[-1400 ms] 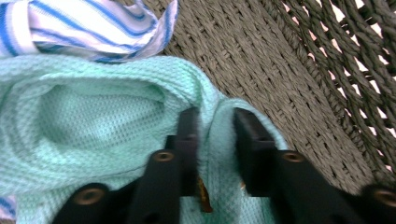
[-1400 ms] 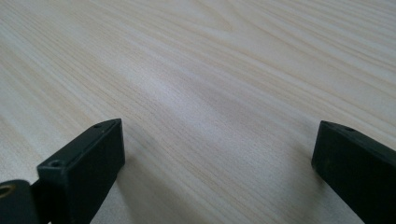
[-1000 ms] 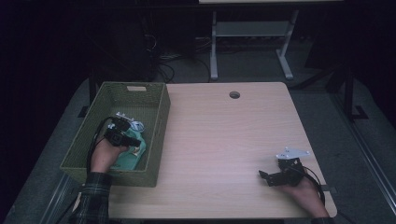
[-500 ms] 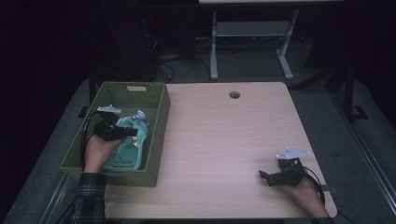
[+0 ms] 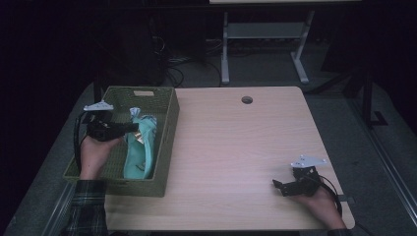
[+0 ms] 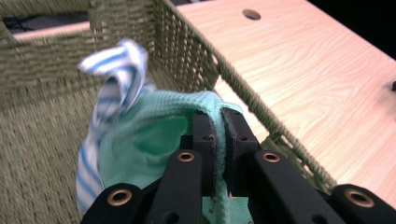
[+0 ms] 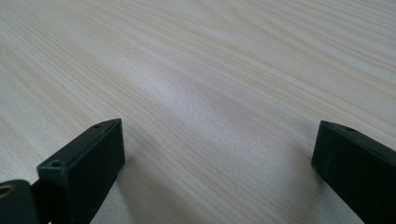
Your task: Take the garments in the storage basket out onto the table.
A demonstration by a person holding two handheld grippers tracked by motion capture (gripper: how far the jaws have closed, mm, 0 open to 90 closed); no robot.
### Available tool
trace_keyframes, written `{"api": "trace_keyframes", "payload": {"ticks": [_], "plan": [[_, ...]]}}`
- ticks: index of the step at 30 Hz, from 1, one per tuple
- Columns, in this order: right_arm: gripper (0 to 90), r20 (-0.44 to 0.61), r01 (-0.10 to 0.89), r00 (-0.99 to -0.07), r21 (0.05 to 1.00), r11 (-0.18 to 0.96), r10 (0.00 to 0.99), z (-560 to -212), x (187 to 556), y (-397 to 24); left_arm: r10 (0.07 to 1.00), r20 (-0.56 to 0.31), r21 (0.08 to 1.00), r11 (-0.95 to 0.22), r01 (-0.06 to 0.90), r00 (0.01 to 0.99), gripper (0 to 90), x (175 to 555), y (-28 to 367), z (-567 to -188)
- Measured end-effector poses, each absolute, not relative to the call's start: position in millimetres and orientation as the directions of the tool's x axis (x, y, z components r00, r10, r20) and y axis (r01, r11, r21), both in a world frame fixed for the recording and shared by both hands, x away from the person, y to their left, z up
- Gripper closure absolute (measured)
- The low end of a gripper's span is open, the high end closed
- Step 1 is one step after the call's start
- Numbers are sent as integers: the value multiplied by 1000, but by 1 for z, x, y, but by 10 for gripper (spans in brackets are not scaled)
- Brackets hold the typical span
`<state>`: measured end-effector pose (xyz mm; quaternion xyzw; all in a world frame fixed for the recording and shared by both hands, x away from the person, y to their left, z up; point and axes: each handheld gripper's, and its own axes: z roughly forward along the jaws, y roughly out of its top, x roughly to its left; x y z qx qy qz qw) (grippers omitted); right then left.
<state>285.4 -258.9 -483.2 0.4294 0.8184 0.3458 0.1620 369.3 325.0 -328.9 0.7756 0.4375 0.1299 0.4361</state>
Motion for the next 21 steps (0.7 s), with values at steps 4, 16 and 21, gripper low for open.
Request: {"api": "trace_keyframes", "payload": {"ticks": [4,16,21], "plan": [[21,32,591,-580,705,393,814,-483,285,-259,780,-186,814,-218,539,598,845,368,326,-317],[21,31,590,-580,705,393,814,-483,285,-259,753,-176,864,-191,467,634,846,369,322,-285],[21,31,590,-580,705,393,814,-483,285,-259,739,-169,876,-191,443,653,846,367,315,-273]]}}
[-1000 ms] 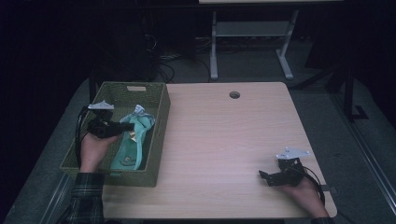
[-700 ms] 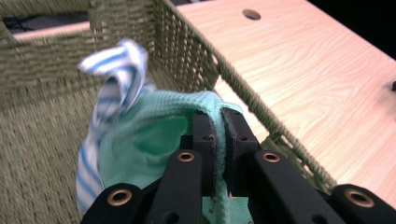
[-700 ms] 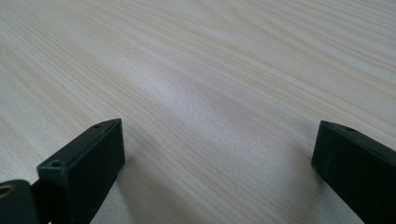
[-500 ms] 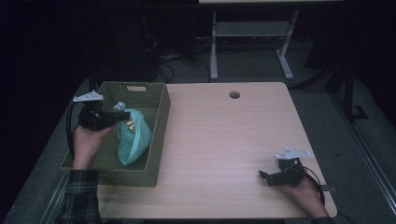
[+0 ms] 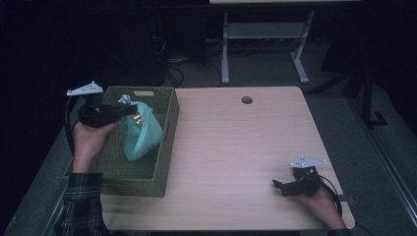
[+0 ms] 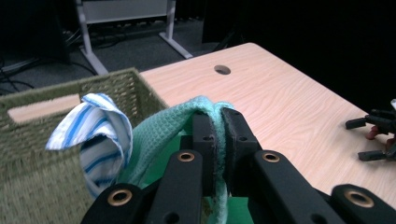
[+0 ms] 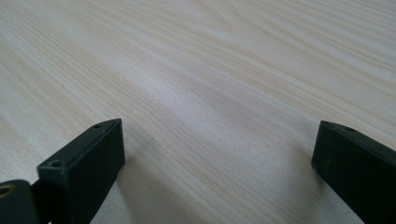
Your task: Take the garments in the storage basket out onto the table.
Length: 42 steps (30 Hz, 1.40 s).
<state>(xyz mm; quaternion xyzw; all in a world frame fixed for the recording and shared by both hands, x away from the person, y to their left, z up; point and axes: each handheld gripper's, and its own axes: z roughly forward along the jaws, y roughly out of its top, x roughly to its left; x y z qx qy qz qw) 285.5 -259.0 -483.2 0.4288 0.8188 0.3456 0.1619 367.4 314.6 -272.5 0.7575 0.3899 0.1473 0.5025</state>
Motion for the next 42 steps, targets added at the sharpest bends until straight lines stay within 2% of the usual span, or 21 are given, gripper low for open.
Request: {"api": "trace_keyframes", "payload": {"ticks": [11,18,42], "plan": [[21,31,590,-580,705,394,814,-483,285,-259,704,-139,903,-198,381,696,846,370,294,-237],[21,31,590,-580,705,393,814,-483,285,-259,664,-115,915,-218,339,739,846,374,267,-221],[21,33,593,-578,704,392,815,-483,285,-259,519,-119,911,-282,301,847,846,389,179,-225]]}}
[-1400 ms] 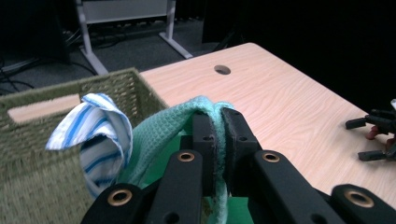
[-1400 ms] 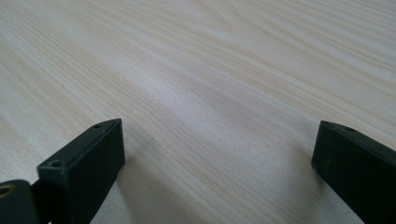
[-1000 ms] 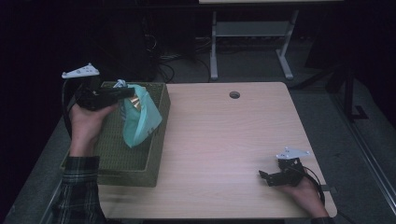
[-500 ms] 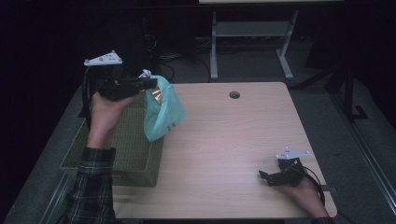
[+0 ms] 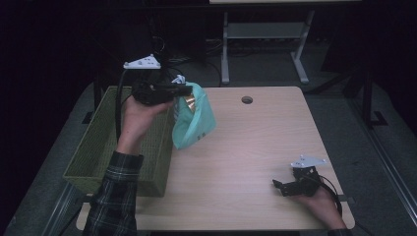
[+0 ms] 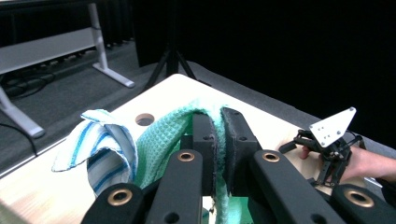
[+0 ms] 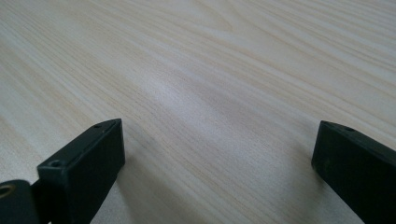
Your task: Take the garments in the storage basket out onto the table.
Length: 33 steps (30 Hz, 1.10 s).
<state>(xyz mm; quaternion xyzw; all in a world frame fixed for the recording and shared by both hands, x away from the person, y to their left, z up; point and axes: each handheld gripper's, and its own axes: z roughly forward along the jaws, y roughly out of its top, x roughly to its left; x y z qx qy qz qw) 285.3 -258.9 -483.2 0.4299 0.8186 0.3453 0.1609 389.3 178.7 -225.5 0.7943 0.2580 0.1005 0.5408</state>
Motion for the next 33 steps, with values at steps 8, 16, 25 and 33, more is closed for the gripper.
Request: {"api": "trace_keyframes", "payload": {"ticks": [8,16,25,33], "plan": [[21,34,593,-578,704,391,815,-483,285,-259,478,-118,897,-325,299,871,846,393,150,-237],[21,35,593,-578,704,391,815,-483,285,-259,442,-133,877,-365,313,887,846,398,122,-257],[21,36,595,-577,703,390,816,-483,285,-259,411,-154,857,-397,329,898,845,400,97,-282],[21,35,594,-578,703,390,816,-483,285,-259,391,-146,826,-458,330,909,844,403,71,-307]]}}
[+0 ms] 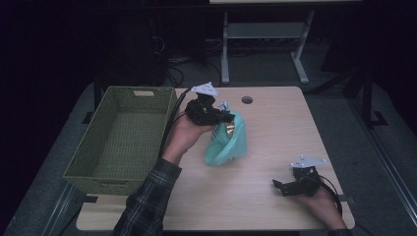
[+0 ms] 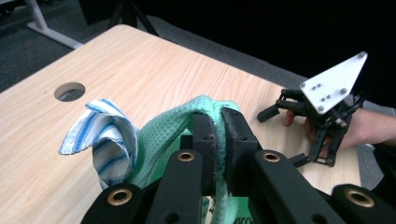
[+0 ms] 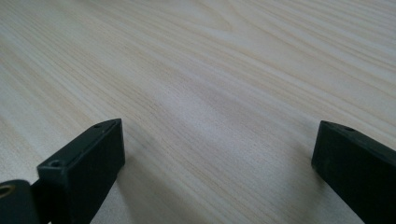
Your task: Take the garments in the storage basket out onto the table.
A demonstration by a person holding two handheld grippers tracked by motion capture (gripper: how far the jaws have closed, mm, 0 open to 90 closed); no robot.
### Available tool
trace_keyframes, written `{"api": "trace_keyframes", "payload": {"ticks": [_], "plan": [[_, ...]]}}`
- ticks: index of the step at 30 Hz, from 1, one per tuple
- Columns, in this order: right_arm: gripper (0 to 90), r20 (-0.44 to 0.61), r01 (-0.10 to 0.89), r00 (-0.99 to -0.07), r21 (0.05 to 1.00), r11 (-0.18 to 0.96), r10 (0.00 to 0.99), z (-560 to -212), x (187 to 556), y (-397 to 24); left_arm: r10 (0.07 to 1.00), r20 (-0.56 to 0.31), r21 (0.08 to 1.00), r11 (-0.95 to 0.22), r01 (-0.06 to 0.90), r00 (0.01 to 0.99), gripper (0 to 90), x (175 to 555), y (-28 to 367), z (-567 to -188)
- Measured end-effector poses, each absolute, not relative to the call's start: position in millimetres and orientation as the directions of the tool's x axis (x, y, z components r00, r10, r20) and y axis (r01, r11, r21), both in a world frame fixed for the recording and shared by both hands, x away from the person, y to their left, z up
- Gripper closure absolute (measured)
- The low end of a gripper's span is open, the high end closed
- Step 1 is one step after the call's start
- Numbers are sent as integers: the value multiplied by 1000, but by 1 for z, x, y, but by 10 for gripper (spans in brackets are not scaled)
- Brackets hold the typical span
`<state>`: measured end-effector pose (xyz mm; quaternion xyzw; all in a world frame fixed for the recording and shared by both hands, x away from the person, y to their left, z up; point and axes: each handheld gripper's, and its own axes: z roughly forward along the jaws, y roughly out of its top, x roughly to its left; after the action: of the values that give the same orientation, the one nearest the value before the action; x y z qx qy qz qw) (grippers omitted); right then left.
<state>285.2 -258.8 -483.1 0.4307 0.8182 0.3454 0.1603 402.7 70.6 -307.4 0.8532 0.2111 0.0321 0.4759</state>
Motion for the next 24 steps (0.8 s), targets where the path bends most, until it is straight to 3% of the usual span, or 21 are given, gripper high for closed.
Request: {"api": "trace_keyframes", "payload": {"ticks": [9,24], "plan": [[21,35,593,-578,704,390,816,-483,285,-259,361,-141,810,-494,317,922,843,403,52,-324],[21,34,594,-578,703,391,815,-483,285,-259,347,-182,716,-594,366,920,839,397,31,-387]]}}
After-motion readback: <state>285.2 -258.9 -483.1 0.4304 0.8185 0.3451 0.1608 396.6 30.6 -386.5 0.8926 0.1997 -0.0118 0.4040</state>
